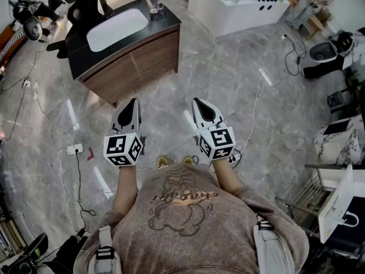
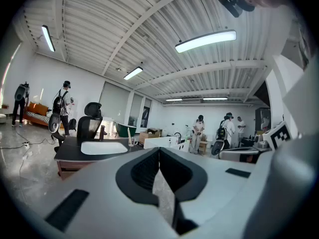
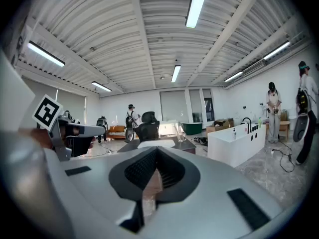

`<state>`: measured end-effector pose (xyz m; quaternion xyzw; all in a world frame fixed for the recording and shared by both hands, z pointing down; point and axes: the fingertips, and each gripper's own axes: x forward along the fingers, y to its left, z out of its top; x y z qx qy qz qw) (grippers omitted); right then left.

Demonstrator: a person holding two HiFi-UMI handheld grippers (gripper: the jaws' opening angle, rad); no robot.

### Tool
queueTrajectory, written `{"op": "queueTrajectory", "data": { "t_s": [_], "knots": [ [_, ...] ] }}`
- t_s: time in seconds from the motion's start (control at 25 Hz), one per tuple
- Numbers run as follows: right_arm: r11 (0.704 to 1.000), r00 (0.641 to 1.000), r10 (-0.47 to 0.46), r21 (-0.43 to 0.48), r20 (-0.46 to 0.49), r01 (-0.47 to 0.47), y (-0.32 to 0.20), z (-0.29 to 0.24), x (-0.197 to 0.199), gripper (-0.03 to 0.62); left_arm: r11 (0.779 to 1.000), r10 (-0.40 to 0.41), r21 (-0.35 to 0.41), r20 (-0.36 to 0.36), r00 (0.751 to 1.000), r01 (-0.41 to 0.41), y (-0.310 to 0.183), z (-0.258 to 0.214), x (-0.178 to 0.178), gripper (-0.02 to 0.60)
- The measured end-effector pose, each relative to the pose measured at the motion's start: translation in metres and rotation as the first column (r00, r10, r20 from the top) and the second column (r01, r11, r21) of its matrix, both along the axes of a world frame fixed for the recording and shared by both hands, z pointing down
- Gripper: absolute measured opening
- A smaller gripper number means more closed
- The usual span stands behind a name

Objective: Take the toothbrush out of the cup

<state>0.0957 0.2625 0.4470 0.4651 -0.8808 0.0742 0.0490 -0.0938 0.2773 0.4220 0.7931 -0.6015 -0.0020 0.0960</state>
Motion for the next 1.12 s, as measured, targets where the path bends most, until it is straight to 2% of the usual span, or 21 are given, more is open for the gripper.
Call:
{"op": "queueTrajectory", "data": {
  "t_s": [0.2, 0.56, 1.12],
  "knots": [
    [1.000, 1.000, 0.006, -0.001, -0.009, -0.006, -0.003, 0.003, -0.003, 0.015, 1.000, 0.003, 0.003, -0.003, 1.000, -0.003, -0.002, 0.000, -0.003, 0.017],
    [1.000, 0.999, 0.012, -0.025, 0.033, -0.011, -0.009, 0.005, -0.015, 0.015, 1.000, 0.020, -0.017, 0.005, 1.000, -0.020, -0.008, 0.006, -0.016, 0.017],
    [0.998, 0.998, 0.063, -0.002, 0.027, -0.063, -0.009, 0.008, -0.059, 0.015, 0.991, 0.132, -0.020, 0.009, 0.991, -0.131, -0.029, 0.019, -0.050, 0.017]
  ]
}}
